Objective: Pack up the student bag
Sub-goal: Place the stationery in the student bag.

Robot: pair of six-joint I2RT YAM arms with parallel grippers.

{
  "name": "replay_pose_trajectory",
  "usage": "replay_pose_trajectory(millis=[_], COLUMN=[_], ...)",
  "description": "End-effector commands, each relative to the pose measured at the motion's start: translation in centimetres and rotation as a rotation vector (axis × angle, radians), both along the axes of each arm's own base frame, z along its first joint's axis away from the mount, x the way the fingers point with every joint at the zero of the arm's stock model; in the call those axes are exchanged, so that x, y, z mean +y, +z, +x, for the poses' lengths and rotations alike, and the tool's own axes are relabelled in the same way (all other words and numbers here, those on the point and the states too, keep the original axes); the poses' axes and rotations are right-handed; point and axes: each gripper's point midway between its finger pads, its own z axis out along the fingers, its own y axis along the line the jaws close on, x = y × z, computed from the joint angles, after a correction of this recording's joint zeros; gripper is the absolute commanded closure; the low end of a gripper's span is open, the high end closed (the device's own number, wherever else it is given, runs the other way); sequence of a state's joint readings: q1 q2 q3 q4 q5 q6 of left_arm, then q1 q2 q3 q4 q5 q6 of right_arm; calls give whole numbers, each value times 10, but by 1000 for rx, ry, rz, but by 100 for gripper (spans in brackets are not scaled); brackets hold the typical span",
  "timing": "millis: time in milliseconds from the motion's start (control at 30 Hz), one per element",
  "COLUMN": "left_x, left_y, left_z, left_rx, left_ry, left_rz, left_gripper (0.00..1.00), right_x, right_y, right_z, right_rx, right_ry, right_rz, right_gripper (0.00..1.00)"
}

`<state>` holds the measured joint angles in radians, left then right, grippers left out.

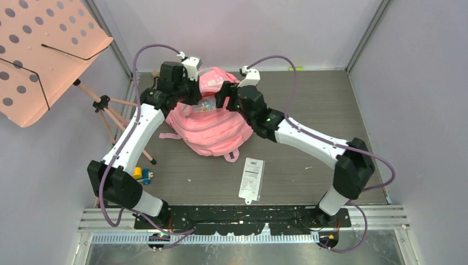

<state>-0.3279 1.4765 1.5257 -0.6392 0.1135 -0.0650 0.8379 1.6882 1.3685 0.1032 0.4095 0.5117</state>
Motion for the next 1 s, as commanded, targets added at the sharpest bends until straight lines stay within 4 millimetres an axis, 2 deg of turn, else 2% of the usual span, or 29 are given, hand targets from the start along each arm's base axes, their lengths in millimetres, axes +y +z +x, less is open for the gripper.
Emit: replay_pose_trajectory(millis=[0,33,67,100,133,167,233,267,300,333,367,400,433,467,533,600,733,767,800,833,867,900,933,967], left_x=[5,6,6,8,8,9,10,12,16,20,23,26,28,30,33,36,45,46,45,45,45,44,44,43], left_y=[64,66,68,72,77,83,99,104,109,113,118,122,126,127,128,127,130,130,129,130,130,129,129,127], left_z=[17,19,21,23,26,29,35,39,43,48,54,61,67,73,85,98,120,124,128,131,134,138,141,143], left_rx=[-206,-205,-203,-204,-207,-214,-243,-253,-274,-295,-326,-349,-364,-370,-371,-375,-407,-409,-408,-410,-411,-410,-409,-403], left_ry=[80,88,95,101,108,113,124,140,175,203,229,249,261,268,281,292,319,315,308,301,295,288,284,277], left_rz=[-152,-169,-182,-194,-207,-218,-239,-251,-260,-270,-284,-295,-306,-311,-312,-310,-333,-333,-334,-335,-337,-340,-344,-348], left_gripper=[100,100,100,100,100,100,100,100,100,100,100,100,100,100,100,100,100,100,100,100,100,100,100,100], right_x=[-26,-30,-38,-44,-54,-62,-80,-92,-94,-100,-99,-101,-96,-96,-84,-64,-12,2,13,25,35,44,52,59], right_y=[38,33,39,28,36,22,10,-2,-4,-20,-23,-39,-40,-57,-69,-77,-83,-95,-90,-105,-99,-118,-114,-131], right_z=[-33,-38,-47,-53,-63,-69,-85,-96,-100,-110,-114,-121,-124,-128,-136,-148,-174,-181,-182,-187,-185,-185,-180,-180], right_rx=[-28,-17,-20,-2,-11,10,27,41,35,52,47,68,52,70,73,57,9,25,16,33,19,40,27,40], right_ry=[78,88,101,104,108,107,100,93,102,112,131,144,167,177,216,279,459,518,548,602,623,653,658,697], right_rz=[-40,-61,-73,-95,-89,-110,-111,-106,-90,-89,-69,-73,-51,-62,-57,-67,-73,-93,-89,-124,-121,-161,-163,-201], right_gripper=[20,19,19,19,19,18,19,19,20,21,23,24,25,26,27,28,27,27,27,27,27,27,27,27])
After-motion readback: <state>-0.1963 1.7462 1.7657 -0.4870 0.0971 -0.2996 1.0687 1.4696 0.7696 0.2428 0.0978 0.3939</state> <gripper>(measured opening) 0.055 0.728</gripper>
